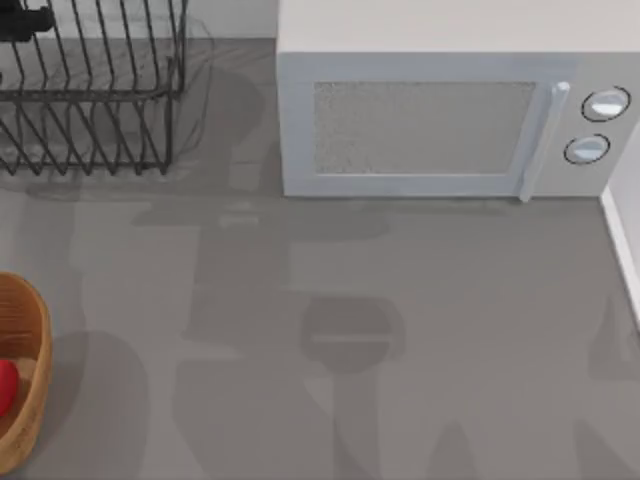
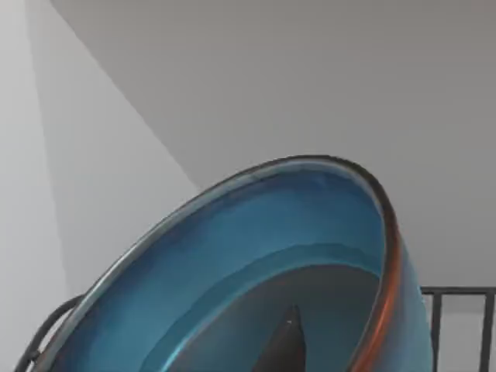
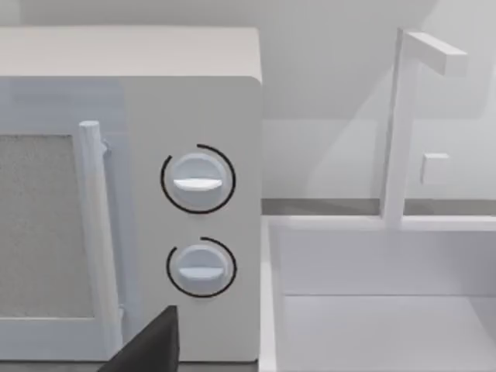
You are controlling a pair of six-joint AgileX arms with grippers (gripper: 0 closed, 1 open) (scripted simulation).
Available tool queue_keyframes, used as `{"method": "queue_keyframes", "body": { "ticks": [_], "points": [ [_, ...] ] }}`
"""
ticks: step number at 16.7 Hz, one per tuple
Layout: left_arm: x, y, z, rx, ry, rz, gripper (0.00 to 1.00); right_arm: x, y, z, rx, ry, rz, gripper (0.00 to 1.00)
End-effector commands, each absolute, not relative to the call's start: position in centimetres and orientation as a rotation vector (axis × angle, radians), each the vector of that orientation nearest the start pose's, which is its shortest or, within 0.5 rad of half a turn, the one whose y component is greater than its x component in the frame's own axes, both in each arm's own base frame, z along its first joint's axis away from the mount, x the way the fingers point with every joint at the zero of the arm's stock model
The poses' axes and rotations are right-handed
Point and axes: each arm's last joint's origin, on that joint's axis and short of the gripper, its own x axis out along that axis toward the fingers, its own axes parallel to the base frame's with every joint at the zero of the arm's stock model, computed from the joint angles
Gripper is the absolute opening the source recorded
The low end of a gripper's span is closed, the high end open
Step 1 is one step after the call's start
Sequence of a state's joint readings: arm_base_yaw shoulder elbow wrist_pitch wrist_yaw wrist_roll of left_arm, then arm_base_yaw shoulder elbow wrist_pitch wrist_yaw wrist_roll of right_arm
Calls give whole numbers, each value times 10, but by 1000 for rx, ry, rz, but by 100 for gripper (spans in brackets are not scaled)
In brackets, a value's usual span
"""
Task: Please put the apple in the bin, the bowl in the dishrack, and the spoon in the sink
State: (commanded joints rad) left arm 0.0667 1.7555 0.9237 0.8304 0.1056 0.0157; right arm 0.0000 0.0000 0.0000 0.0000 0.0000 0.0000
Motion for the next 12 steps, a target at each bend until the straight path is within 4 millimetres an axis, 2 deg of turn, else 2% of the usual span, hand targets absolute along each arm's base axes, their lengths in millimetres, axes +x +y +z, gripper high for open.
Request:
{"method": "queue_keyframes", "body": {
  "ticks": [2, 3, 12],
  "points": [
    [381, 25, 218, 0, 0, -20, 98, 106, -1, 160, 0, 0, 0, 100],
    [381, 25, 218, 0, 0, -20, 100, 106, -1, 160, 0, 0, 0, 100],
    [381, 26, 218, 0, -1, -18, 100, 106, -1, 160, 0, 0, 0, 100]
  ]
}}
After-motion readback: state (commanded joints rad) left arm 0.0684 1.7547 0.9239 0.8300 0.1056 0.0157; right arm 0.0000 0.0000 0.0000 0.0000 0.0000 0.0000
